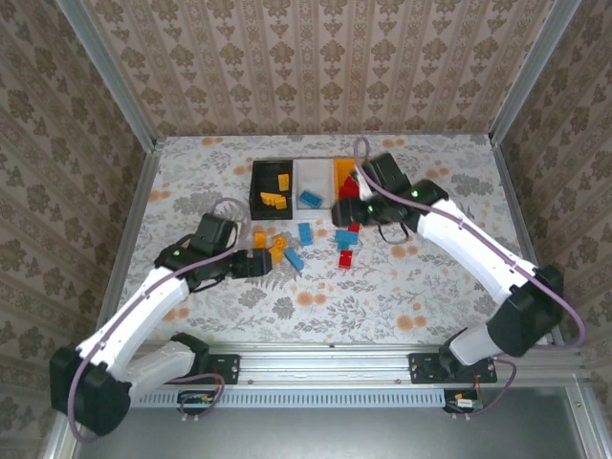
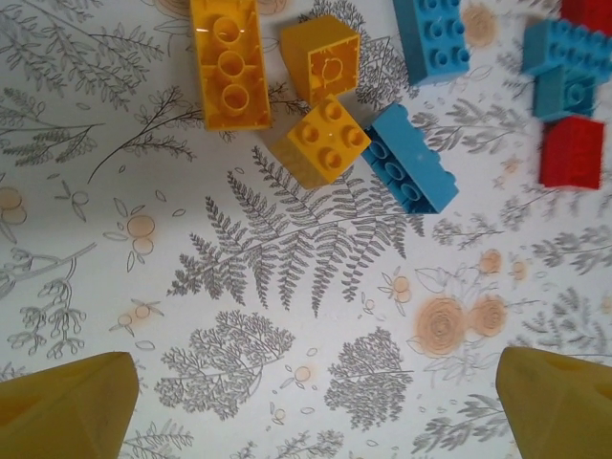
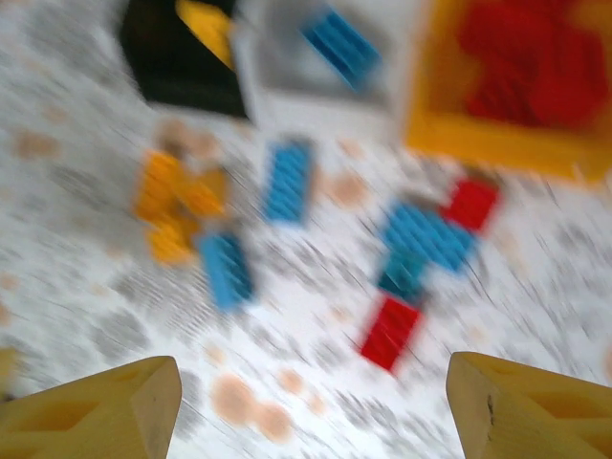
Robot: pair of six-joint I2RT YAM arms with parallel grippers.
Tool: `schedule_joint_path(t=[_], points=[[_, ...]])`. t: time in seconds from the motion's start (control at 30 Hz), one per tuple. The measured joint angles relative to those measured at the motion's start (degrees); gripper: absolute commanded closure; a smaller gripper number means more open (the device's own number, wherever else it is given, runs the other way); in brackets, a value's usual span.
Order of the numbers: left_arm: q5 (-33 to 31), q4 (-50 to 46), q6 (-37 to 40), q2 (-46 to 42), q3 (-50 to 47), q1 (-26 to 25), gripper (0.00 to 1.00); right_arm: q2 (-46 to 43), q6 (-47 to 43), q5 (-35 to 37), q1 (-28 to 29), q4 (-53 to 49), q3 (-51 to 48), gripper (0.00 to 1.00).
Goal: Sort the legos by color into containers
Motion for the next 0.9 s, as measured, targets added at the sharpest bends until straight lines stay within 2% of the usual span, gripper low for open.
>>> schedule_joint_path(t=[0.13, 0.23, 0.4, 0.9], points=[[-1.1, 1.9, 1.6, 8.3, 3.1, -0.3, 0.16, -3.7, 0.1, 1.0, -0.4, -1.4, -13.0, 0.24], [-1.1, 4.3, 3.6, 14.8, 5.7, -0.7, 0.21, -5.6, 0.3, 1.0, -0.4, -1.6, -16.6, 0.24], [-0.6, 7.5, 8.9, 21.8, 8.3, -1.0, 0.22, -7.5, 0.3, 1.0, -0.4, -0.9, -16.9, 0.24], [1.1, 11.3, 18.3, 30.4, 8.9, -0.9, 0.29, -7.6, 0.8, 1.0, -0.4, 0.3, -16.9, 0.23]])
